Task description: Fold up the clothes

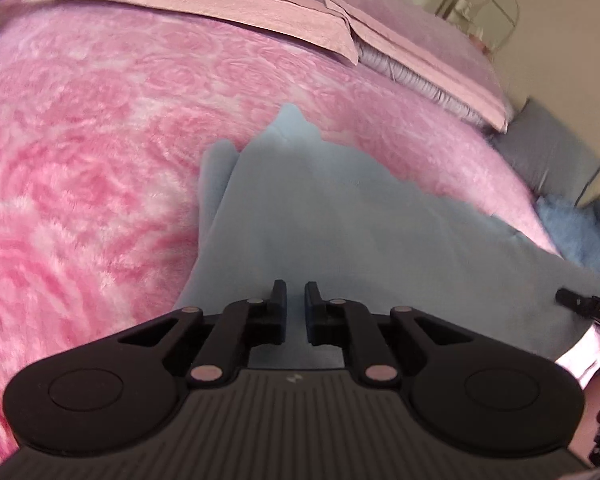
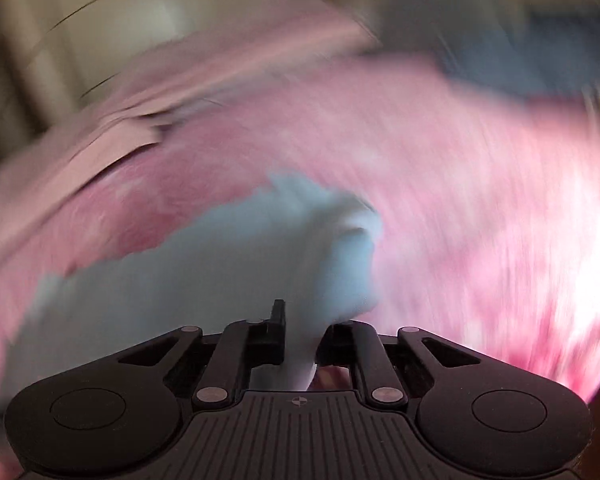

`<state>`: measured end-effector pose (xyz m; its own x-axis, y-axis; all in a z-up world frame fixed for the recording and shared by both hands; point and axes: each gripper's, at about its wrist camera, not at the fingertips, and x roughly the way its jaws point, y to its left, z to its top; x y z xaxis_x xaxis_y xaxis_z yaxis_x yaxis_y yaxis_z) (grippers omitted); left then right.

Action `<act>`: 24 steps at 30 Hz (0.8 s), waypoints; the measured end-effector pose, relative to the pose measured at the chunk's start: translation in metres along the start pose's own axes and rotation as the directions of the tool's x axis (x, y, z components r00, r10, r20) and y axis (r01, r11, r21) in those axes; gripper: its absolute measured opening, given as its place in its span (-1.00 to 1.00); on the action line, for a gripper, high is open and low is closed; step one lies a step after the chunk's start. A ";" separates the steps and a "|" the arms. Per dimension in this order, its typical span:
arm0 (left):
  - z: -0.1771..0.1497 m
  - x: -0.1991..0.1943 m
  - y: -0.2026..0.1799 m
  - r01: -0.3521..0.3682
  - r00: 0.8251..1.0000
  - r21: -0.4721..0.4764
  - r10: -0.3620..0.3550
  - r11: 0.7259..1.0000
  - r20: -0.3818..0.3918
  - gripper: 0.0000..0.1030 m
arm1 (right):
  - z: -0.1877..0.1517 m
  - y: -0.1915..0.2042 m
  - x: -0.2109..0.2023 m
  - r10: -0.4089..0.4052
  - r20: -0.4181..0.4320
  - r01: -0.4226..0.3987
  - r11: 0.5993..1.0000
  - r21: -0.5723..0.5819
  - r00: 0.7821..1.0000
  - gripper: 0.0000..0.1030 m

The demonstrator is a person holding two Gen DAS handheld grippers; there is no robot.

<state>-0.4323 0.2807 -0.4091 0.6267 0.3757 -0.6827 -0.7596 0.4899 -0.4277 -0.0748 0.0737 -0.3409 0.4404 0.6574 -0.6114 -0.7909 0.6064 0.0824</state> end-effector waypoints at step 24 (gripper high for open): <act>0.016 -0.013 0.021 0.217 0.975 -0.241 -0.223 0.946 0.000 -0.67 | -0.059 0.125 -0.077 0.406 -0.195 -0.429 0.635 -0.642 0.893 0.33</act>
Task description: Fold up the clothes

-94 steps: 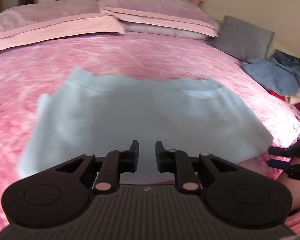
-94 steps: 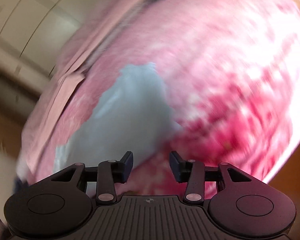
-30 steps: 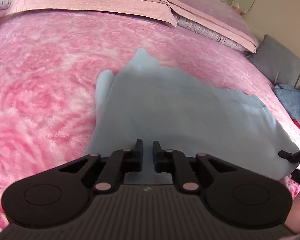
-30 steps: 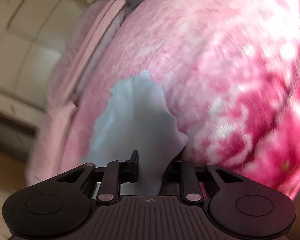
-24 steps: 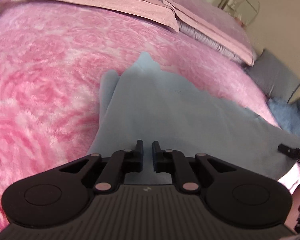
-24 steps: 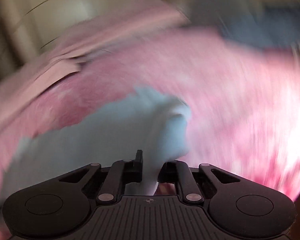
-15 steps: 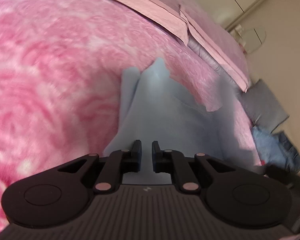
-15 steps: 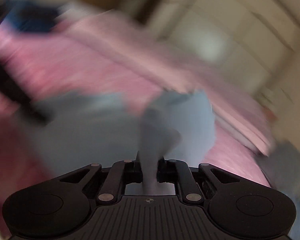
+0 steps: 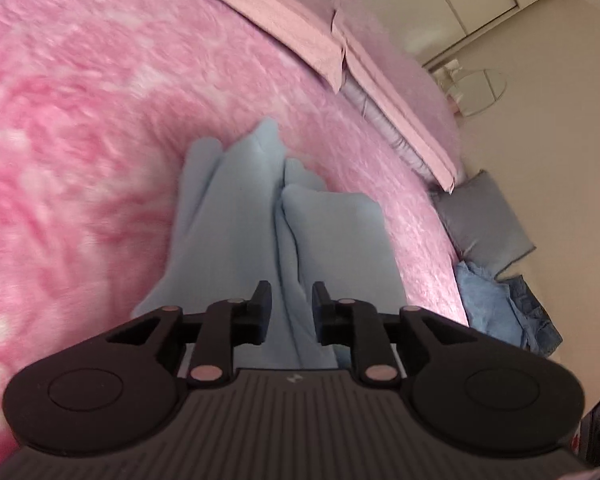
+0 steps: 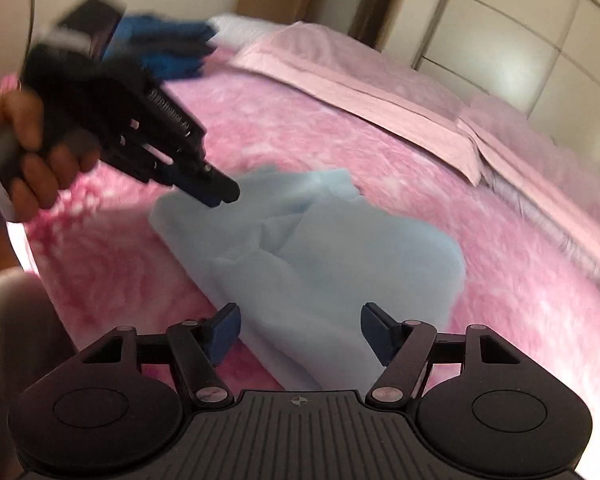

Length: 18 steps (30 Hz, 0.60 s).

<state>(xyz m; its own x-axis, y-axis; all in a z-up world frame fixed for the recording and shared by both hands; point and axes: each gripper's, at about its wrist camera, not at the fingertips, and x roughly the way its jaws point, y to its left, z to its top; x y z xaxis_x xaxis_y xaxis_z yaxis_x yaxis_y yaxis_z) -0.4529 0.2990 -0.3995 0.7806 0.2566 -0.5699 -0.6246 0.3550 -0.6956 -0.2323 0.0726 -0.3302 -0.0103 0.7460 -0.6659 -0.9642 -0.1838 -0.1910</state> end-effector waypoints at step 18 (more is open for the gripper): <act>0.043 0.087 -0.001 0.077 0.982 -0.036 -0.082 0.996 -0.168 -0.83 | 0.004 -0.158 0.108 0.114 -0.289 0.095 0.779 0.620 0.951 -0.30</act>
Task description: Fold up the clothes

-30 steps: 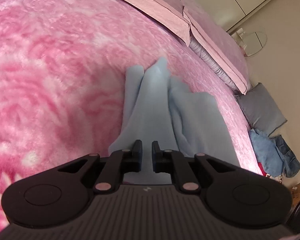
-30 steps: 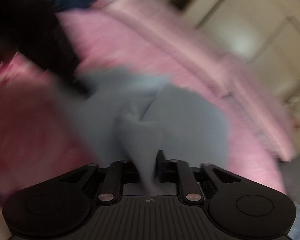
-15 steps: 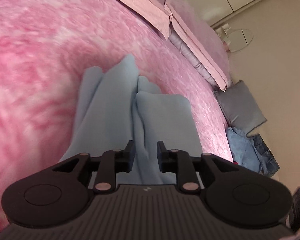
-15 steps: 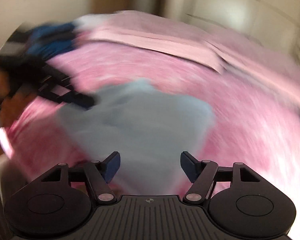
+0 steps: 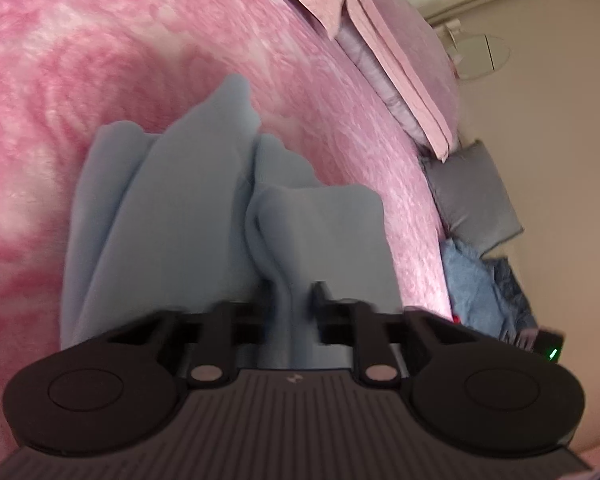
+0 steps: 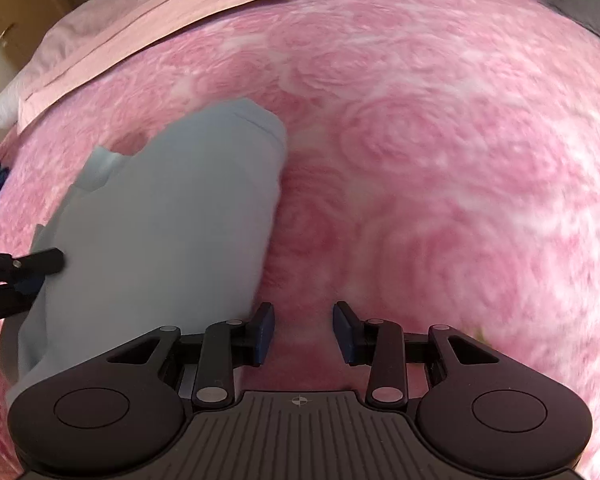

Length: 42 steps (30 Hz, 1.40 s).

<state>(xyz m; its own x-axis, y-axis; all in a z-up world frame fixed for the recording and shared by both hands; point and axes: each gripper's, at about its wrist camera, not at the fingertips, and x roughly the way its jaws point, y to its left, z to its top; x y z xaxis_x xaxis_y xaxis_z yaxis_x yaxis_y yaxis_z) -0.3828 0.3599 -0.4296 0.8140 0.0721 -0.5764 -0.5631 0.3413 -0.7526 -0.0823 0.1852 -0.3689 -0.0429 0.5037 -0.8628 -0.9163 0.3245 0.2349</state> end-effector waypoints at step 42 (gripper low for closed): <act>0.014 -0.056 0.048 -0.094 0.990 -0.017 0.095 0.995 0.106 -0.77 | 0.013 0.060 0.033 0.043 -0.005 -0.043 0.981 -0.187 0.999 -0.71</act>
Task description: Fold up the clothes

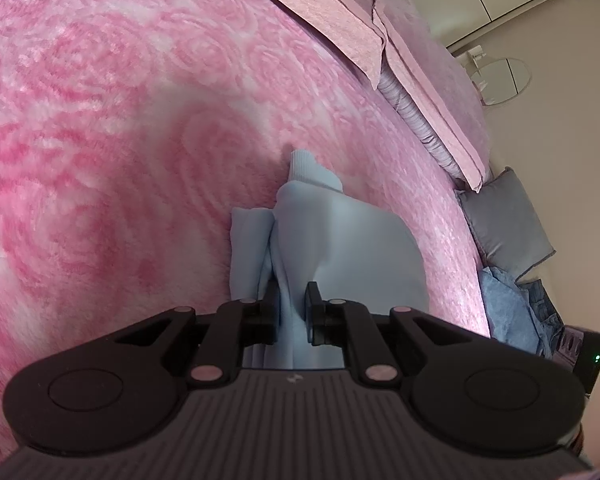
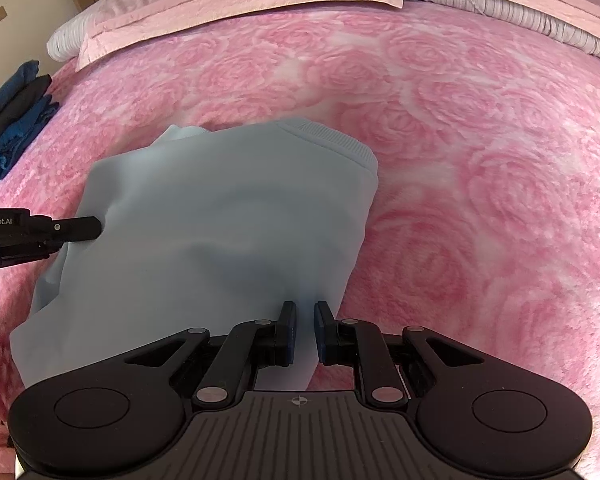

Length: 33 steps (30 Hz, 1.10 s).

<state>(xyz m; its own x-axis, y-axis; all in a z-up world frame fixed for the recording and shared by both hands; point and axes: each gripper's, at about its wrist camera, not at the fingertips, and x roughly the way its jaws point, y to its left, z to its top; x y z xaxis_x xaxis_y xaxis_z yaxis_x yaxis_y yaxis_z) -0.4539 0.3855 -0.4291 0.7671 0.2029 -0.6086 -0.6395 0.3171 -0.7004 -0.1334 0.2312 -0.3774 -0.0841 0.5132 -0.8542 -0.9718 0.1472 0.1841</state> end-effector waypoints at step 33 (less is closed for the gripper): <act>-0.097 -0.071 0.015 0.071 0.994 -0.202 -0.052 0.977 0.096 -0.72 | -0.149 0.092 -0.073 -0.077 0.417 0.256 0.882 -0.395 0.906 -0.63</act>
<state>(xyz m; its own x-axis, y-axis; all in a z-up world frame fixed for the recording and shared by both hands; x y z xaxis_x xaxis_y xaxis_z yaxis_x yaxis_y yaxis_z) -0.5227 0.2858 -0.4329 0.8008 0.2740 -0.5326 -0.5807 0.1373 -0.8025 -0.2495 0.0808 -0.3706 0.0902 0.8059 -0.5851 -0.9659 -0.0724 -0.2486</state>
